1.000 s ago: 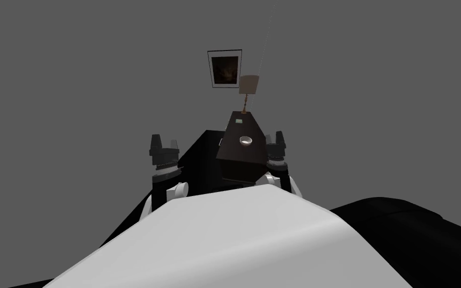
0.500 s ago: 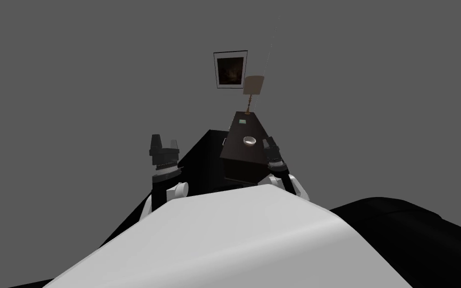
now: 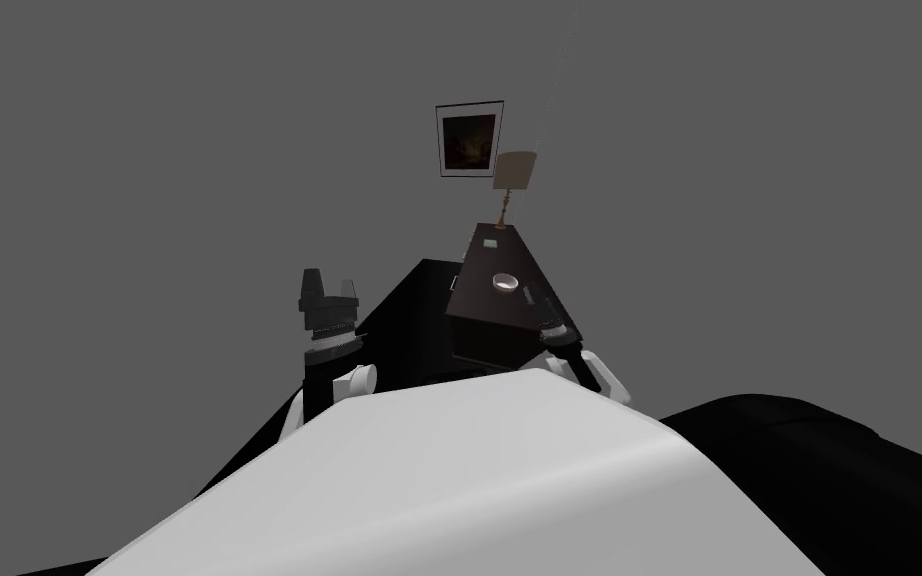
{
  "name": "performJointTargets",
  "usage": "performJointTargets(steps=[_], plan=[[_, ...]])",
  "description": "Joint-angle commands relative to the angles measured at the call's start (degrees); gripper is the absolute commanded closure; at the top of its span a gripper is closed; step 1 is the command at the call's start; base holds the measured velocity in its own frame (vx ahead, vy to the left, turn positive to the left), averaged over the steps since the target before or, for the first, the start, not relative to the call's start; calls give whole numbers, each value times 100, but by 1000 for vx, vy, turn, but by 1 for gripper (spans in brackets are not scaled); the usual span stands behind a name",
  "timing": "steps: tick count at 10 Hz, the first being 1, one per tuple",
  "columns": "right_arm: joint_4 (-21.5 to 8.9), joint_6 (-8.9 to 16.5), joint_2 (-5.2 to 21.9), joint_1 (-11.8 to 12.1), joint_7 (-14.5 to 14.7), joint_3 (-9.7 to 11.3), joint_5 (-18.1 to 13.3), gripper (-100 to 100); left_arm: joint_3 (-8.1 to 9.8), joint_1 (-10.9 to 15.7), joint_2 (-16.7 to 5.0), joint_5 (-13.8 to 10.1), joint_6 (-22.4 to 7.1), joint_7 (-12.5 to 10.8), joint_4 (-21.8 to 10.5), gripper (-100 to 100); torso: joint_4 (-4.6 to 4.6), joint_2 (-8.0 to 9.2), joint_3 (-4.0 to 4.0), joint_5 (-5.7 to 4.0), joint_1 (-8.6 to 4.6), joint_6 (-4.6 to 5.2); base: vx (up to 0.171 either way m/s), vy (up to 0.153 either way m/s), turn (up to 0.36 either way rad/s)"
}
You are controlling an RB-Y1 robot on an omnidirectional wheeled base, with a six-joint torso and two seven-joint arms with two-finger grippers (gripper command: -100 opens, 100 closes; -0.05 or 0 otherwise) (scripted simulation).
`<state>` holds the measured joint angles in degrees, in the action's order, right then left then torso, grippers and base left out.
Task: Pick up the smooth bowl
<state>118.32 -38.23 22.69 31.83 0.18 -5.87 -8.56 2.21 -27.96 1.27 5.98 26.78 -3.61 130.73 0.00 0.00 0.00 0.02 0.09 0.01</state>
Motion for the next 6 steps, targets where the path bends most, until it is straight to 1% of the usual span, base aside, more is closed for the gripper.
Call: performJointTargets(steps=[1,2,3,4,5,6], plan=[[-286,-55,286,20,2,-54,-120,-100,0,0,0,0,0,0,0,0,0,0,0,0,0,0,4,42,99],[-286,-55,363,20,2,-54,-120,-100,0,0,0,0,0,0,0,0,0,-2,-1,0,2,-2,1,34,60],[-500,-77,581,60,4,-97,-233,-100,0,0,0,0,0,0,0,0,0,0,0,1,1,0,6,43,135],[-500,-77,668,60,4,-97,-233,-100,0,0,0,0,0,0,0,0,0,-2,-1,1,4,-2,4,33,50],[-721,-99,873,100,7,-140,-348,-100,0,0,0,0,0,0,0,0,0,-1,-1,1,1,1,0,47,99],[-721,-99,983,100,7,-140,-348,-100,0,0,0,0,0,0,0,0,0,1,0,1,4,-1,2,35,55]])
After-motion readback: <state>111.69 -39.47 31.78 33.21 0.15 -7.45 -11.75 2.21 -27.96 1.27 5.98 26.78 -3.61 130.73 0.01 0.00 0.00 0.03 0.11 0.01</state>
